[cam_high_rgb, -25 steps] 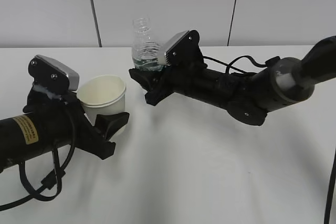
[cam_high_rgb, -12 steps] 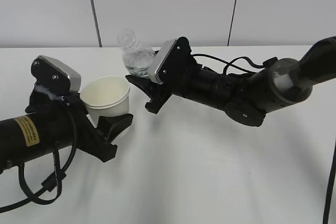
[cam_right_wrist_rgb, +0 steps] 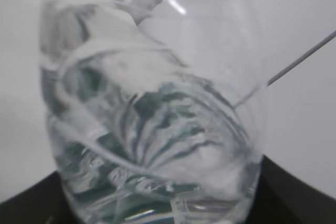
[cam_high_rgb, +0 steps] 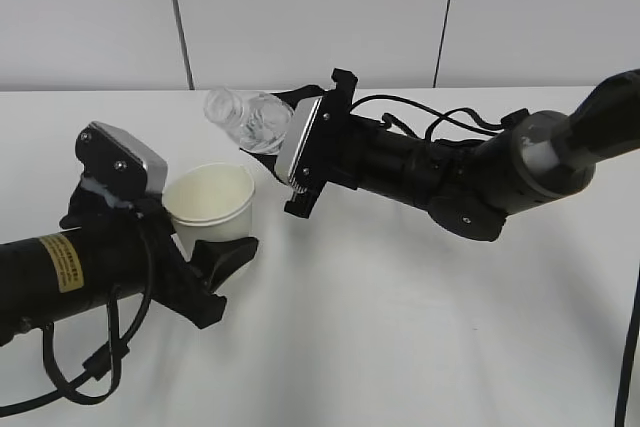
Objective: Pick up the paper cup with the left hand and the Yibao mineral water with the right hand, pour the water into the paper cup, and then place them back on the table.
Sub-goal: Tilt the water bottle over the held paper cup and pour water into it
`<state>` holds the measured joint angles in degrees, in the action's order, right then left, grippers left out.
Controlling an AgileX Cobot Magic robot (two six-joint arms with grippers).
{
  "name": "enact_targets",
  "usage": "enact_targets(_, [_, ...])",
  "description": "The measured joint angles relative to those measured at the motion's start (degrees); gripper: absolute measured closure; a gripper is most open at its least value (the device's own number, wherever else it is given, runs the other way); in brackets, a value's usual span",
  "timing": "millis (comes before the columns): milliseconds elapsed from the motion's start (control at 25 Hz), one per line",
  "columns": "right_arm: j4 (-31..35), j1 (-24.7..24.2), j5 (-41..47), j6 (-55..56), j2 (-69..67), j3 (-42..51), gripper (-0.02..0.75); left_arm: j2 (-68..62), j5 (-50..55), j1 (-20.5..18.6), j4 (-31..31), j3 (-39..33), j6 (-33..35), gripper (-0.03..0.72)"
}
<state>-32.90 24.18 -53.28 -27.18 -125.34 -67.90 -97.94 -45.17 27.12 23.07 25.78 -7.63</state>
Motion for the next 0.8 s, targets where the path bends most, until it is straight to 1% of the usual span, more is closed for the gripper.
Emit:
enact_targets(200, [0.31,0.00,-0.37,-6.15,0.00,0.00,0.287,-1.43,0.26,0.00,0.18,0.00,0.00,0.245])
enact_targets(800, [5.16,0.00,-0.50,-21.93,0.00,0.00,0.287,-1.43,0.13,0.00,-0.40,0.00,0.11,0.245])
